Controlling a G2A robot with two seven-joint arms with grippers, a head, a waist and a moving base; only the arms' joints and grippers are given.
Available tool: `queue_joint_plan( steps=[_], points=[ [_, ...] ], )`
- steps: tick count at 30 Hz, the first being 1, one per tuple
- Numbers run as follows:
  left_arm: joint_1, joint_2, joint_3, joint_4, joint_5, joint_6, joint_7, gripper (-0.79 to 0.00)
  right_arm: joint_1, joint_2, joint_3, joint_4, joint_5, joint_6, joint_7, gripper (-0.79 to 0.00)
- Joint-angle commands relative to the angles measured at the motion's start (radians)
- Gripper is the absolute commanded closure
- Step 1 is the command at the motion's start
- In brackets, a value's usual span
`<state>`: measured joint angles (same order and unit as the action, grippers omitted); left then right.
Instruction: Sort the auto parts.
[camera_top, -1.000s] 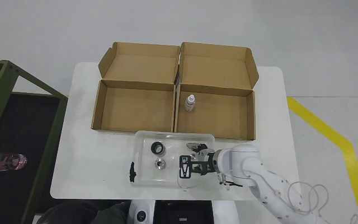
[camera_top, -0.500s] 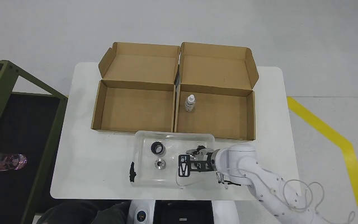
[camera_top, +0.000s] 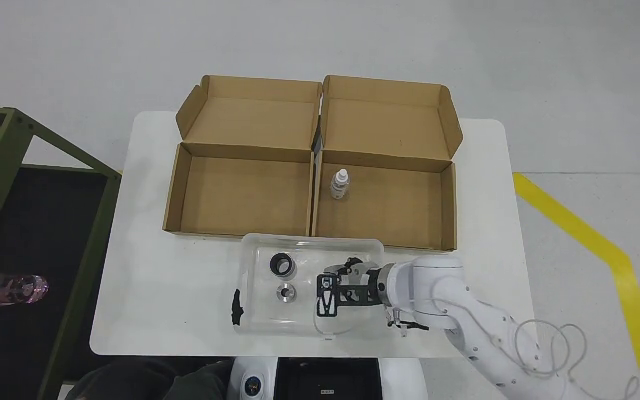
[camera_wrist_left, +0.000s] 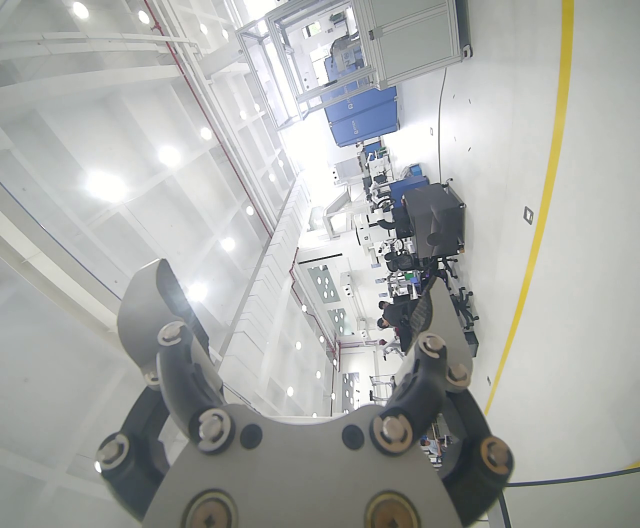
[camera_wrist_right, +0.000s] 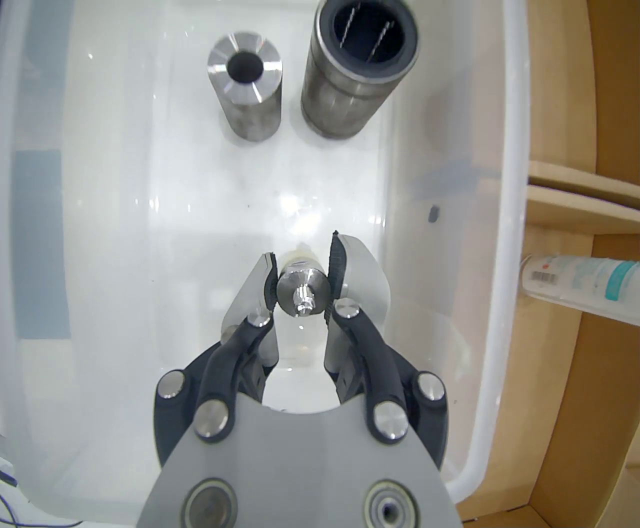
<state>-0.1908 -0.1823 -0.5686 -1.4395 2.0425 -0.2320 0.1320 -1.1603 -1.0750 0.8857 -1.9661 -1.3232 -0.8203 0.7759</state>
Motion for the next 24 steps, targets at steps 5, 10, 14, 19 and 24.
queue_joint_plan(
  steps=[5,10,14,19,24],
  points=[
    [0.000,0.000,0.000,0.000,0.000,0.000,0.000,-0.785,-0.005,0.007,0.028,-0.042,0.005,-0.024,-0.082,0.000],
    [0.000,0.000,0.000,0.000,0.000,0.000,0.000,-0.785,-0.017,0.012,0.054,-0.050,0.029,-0.043,-0.191,0.000],
    [0.000,0.000,0.000,0.000,0.000,0.000,0.000,-0.785,-0.025,0.016,0.077,-0.047,0.057,-0.059,-0.264,0.000],
    [0.000,0.000,0.000,0.000,0.000,0.000,0.000,-0.785,-0.035,0.021,0.110,-0.042,0.095,-0.069,-0.345,0.000],
    [0.000,0.000,0.000,0.000,0.000,0.000,0.000,-0.785,-0.043,0.028,0.153,-0.043,0.105,-0.070,-0.386,0.000]
  ],
)
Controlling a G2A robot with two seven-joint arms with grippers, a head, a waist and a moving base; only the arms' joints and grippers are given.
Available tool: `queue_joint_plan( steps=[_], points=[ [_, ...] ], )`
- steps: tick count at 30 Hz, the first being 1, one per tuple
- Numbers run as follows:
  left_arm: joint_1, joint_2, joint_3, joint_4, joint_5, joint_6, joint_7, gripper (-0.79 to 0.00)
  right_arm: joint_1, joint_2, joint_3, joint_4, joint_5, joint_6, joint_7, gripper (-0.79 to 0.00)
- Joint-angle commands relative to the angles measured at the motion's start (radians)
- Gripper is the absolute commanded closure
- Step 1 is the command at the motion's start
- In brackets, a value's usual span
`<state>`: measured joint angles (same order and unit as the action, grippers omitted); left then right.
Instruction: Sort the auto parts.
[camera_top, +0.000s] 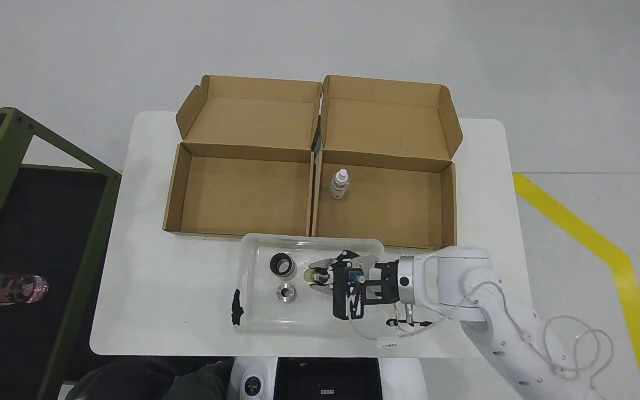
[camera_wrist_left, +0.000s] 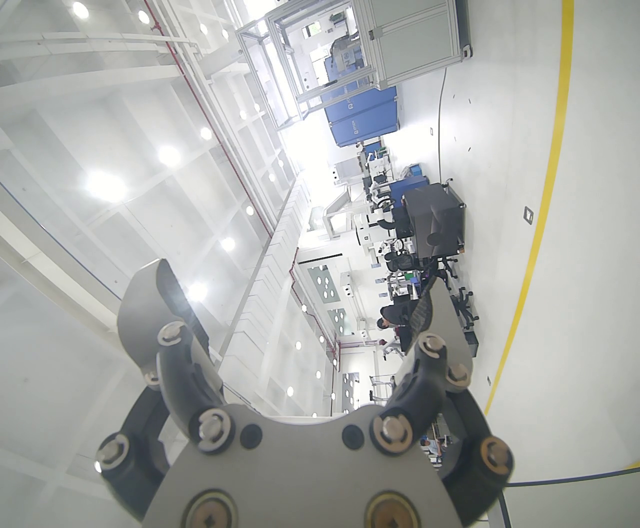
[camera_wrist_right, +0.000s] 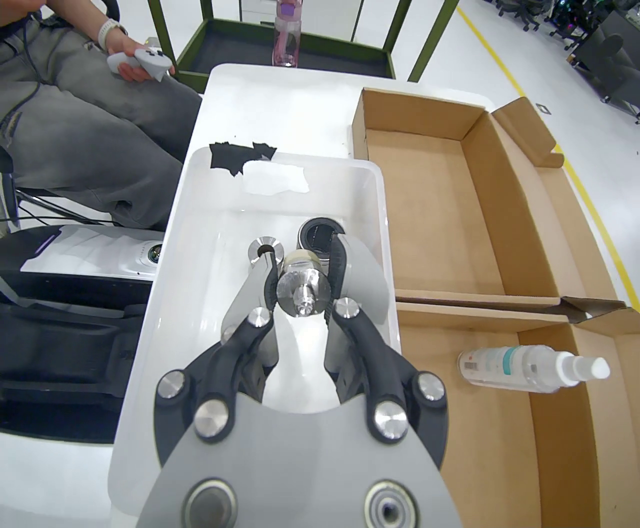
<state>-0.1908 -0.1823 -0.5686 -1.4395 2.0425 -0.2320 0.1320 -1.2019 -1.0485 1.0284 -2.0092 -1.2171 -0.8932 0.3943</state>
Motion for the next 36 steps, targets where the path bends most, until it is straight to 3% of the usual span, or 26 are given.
queue_joint_plan(
  steps=[1,18,36],
  points=[
    [0.000,0.000,0.000,0.000,0.000,0.000,0.000,-0.785,-0.005,0.002,0.018,0.003,0.010,0.005,-0.019,0.000],
    [0.000,0.000,0.000,0.000,0.000,0.000,0.000,-0.785,-0.006,0.027,0.195,0.098,0.075,0.055,-0.031,0.000],
    [0.000,0.000,0.000,0.000,0.000,0.000,0.000,-0.785,0.206,0.010,0.086,0.296,0.048,0.061,0.126,0.000]
  ],
)
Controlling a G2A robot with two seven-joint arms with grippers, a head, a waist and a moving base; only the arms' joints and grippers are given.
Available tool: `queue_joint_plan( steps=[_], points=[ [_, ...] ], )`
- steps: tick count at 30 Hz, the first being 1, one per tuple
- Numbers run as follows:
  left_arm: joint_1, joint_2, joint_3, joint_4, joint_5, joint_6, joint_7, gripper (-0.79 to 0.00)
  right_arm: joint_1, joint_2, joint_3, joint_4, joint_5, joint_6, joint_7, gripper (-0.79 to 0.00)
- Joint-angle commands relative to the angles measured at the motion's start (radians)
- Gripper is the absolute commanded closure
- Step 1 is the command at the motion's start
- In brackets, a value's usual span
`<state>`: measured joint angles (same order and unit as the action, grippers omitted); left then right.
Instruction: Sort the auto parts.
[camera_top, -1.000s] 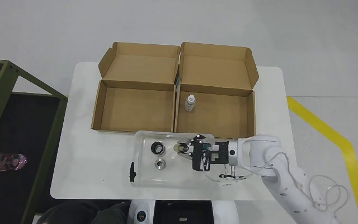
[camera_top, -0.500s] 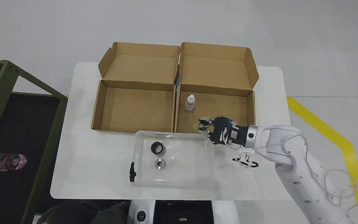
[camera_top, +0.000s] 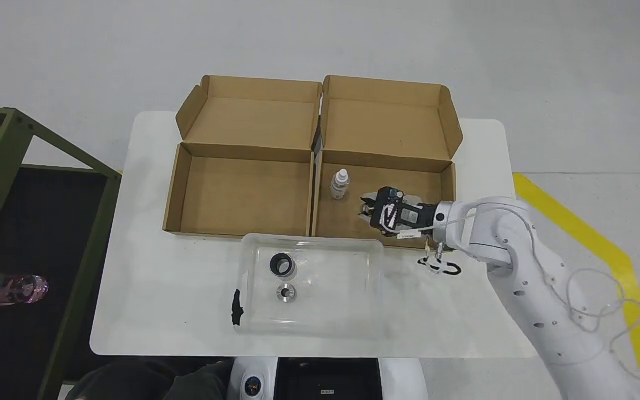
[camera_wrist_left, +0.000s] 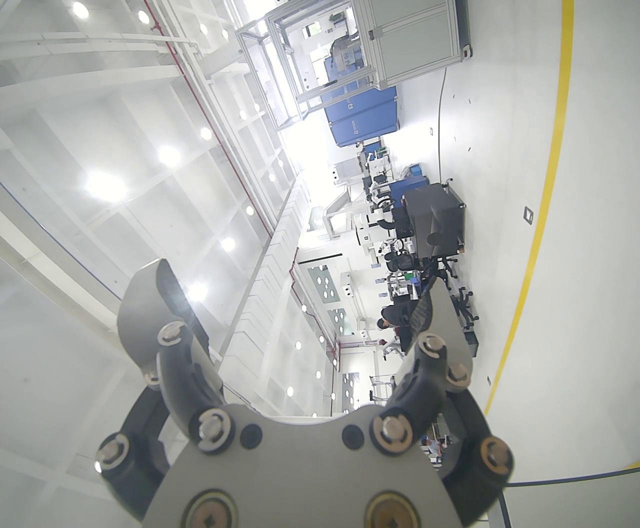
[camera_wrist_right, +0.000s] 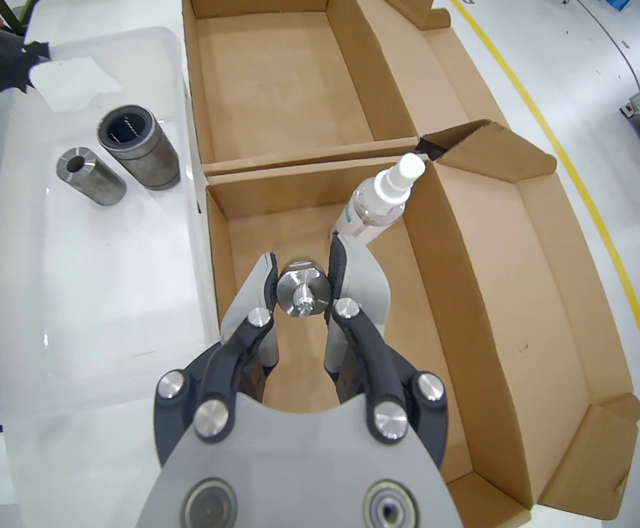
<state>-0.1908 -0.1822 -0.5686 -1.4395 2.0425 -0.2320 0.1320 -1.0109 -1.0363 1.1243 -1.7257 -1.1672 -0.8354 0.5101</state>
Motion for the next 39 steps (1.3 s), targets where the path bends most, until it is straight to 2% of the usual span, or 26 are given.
queue_joint_plan(
  steps=[1,12,28,30,32,35,39],
  points=[
    [0.000,0.000,0.000,0.000,0.000,0.000,0.000,-0.785,0.027,-0.004,-0.019,0.023,-0.005,0.007,0.019,0.000],
    [0.000,0.000,0.000,0.000,0.000,0.000,0.000,-0.785,0.165,-0.032,-0.124,0.171,-0.010,0.033,0.083,0.000],
    [0.000,0.000,0.000,0.000,0.000,0.000,0.000,-0.785,0.282,-0.077,-0.252,0.337,-0.027,0.079,0.113,-0.006],
    [0.000,0.000,0.000,0.000,0.000,0.000,0.000,-0.785,0.293,-0.083,-0.267,0.353,-0.033,0.088,0.114,-0.037],
    [0.000,0.000,0.000,0.000,0.000,0.000,0.000,-0.785,0.300,-0.088,-0.278,0.366,-0.037,0.094,0.112,-0.120],
    [0.000,0.000,0.000,0.000,0.000,0.000,0.000,-0.785,0.309,-0.094,-0.290,0.380,-0.042,0.101,0.109,-0.194],
    [0.000,0.000,0.000,0.000,0.000,0.000,0.000,-0.785,0.318,-0.100,-0.300,0.390,-0.047,0.105,0.107,-0.240]
  ],
)
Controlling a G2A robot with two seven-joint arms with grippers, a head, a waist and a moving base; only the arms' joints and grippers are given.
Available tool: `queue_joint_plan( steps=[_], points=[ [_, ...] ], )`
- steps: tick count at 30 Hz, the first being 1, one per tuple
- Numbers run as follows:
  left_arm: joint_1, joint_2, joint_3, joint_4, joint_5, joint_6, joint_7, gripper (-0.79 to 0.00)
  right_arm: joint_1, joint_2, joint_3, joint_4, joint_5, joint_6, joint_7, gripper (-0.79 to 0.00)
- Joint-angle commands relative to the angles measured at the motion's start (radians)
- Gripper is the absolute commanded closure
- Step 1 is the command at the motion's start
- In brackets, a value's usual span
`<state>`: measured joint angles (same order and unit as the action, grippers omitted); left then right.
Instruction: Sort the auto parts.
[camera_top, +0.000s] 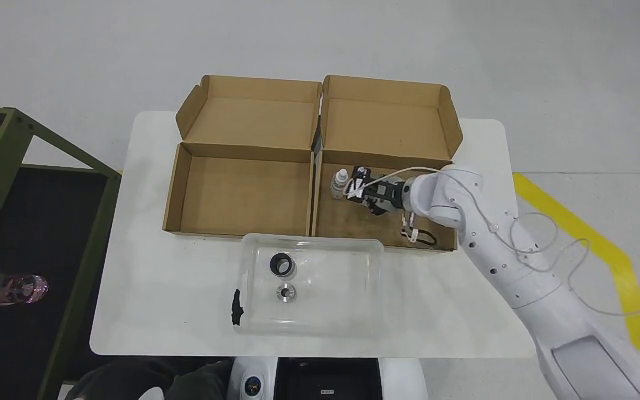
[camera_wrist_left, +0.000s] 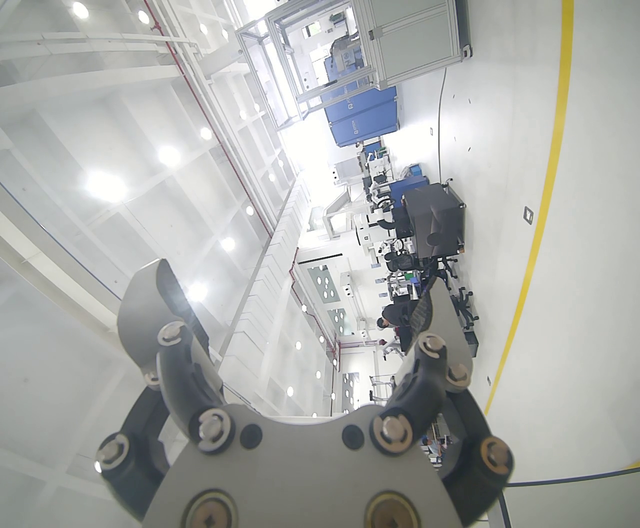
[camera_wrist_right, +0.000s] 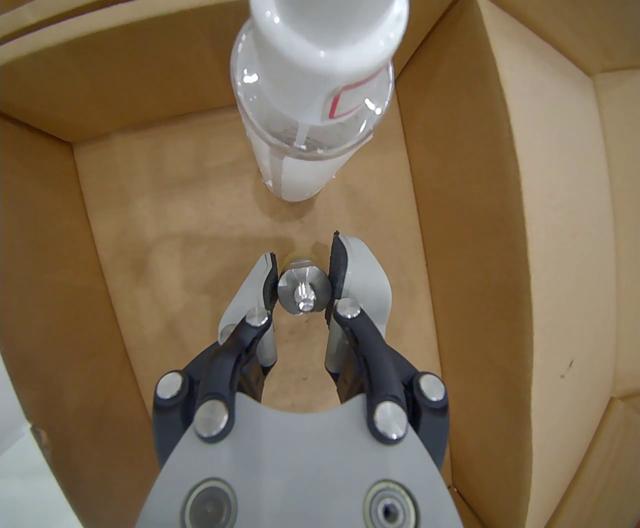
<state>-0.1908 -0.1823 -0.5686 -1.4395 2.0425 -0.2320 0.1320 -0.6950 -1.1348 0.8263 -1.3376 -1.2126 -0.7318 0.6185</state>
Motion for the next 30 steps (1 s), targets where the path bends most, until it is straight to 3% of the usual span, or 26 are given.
queue_joint_plan(
  steps=[1,10,23,30],
  points=[
    [0.000,0.000,0.000,0.000,0.000,0.000,0.000,-0.785,0.003,-0.002,-0.003,0.003,0.000,0.000,-0.003,-0.249],
    [0.000,0.000,0.000,0.000,0.000,0.000,0.000,-0.785,-0.032,0.015,0.059,-0.071,0.020,-0.021,-0.024,-0.296],
    [0.000,0.000,0.000,0.000,0.000,0.000,0.000,-0.785,-0.220,0.073,0.244,-0.334,0.094,-0.071,-0.063,-0.329],
    [0.000,0.000,0.000,0.000,0.000,0.000,0.000,-0.785,-0.294,0.084,0.259,-0.436,0.158,-0.136,-0.124,-0.382]
  ],
)
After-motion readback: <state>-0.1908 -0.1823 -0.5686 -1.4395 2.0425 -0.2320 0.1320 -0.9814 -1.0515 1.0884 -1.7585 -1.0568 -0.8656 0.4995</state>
